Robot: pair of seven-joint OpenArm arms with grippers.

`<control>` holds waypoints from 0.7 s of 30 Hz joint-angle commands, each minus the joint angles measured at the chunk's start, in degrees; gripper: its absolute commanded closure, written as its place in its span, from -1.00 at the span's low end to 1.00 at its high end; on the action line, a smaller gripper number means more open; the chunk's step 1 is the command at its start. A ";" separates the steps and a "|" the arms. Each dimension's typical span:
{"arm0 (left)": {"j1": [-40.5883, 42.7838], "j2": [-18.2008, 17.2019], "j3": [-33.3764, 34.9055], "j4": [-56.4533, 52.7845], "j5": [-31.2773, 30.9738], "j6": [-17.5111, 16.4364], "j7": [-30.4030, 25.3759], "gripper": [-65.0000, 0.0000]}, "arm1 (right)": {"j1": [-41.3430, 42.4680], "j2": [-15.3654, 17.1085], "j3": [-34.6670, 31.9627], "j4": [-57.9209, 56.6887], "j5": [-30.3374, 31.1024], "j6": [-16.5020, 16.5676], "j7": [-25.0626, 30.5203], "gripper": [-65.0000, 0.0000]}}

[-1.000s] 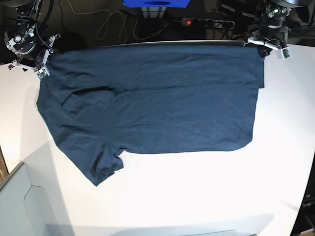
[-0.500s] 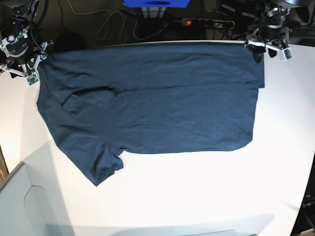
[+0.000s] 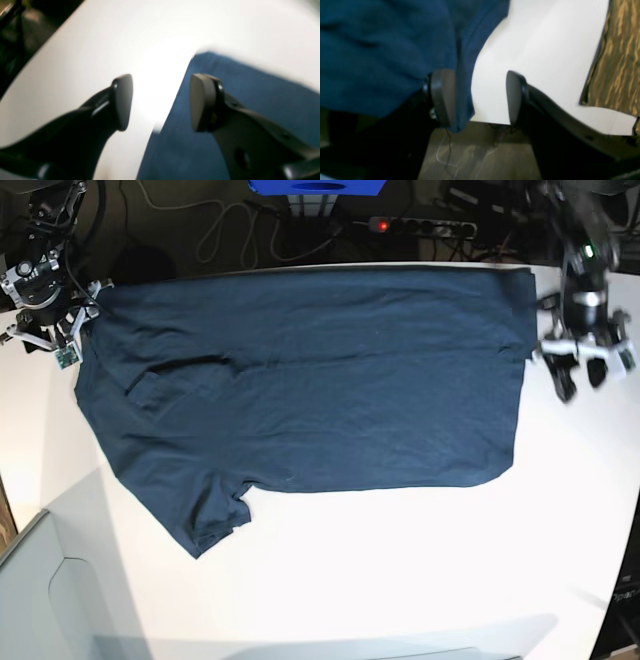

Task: Fold the T-shirt properly

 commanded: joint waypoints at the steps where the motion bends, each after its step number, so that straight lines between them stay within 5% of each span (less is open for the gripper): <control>1: -1.86 -1.32 0.89 -1.03 -0.22 0.21 -0.95 -0.06 | 0.68 0.85 0.44 0.96 0.21 0.47 1.01 0.06; 6: -12.41 -4.84 6.61 -12.46 -0.22 0.21 -1.12 -0.06 | 1.21 0.77 0.17 0.96 0.21 0.29 0.57 0.06; 21: -32.62 -5.02 16.89 -39.28 -0.13 0.56 -1.74 -0.32 | 2.35 -0.47 0.00 0.87 0.21 0.47 0.66 0.06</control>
